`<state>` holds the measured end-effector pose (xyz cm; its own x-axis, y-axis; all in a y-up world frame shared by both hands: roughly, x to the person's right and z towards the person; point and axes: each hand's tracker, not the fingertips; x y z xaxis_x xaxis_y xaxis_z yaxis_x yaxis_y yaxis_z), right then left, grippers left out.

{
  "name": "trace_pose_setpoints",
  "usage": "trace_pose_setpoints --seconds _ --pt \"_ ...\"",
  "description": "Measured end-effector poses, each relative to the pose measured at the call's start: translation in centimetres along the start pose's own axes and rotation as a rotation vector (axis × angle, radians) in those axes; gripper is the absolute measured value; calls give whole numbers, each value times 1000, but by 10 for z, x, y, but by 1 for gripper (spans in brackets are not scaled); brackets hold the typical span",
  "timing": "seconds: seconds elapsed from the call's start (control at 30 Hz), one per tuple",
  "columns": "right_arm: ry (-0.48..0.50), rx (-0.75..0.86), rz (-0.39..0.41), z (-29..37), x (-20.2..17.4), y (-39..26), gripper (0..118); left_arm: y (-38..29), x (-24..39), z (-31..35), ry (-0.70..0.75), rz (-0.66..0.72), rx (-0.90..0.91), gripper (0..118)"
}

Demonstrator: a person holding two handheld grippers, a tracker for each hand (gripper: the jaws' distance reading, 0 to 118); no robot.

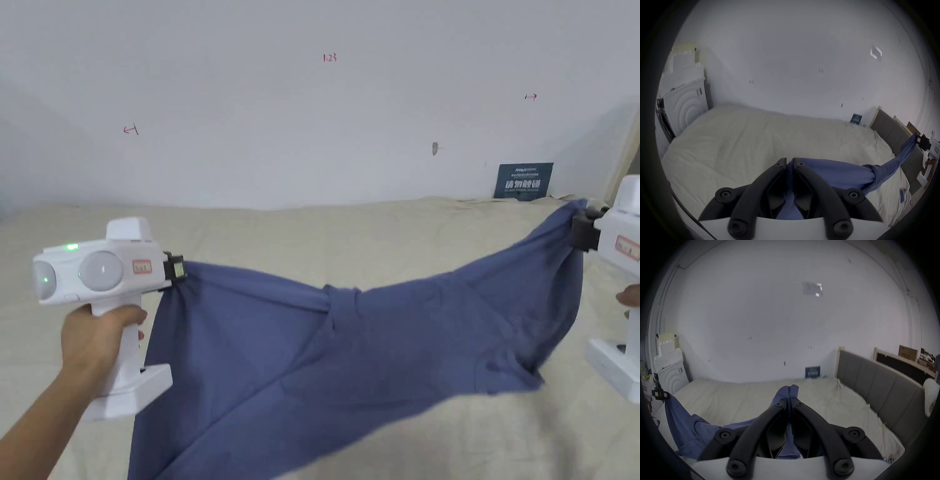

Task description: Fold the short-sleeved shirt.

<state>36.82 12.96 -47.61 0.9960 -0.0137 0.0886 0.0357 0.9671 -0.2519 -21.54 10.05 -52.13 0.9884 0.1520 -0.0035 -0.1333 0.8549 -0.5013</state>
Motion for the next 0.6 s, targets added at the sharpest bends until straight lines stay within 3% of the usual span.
trace_pose_setpoints --seconds 0.33,0.6 --pt "8 179 -26 6 -1 105 3 122 17 64 4 -26 265 5" --pt "2 191 -20 -24 -8 121 3 153 21 47 43 -59 299 5"
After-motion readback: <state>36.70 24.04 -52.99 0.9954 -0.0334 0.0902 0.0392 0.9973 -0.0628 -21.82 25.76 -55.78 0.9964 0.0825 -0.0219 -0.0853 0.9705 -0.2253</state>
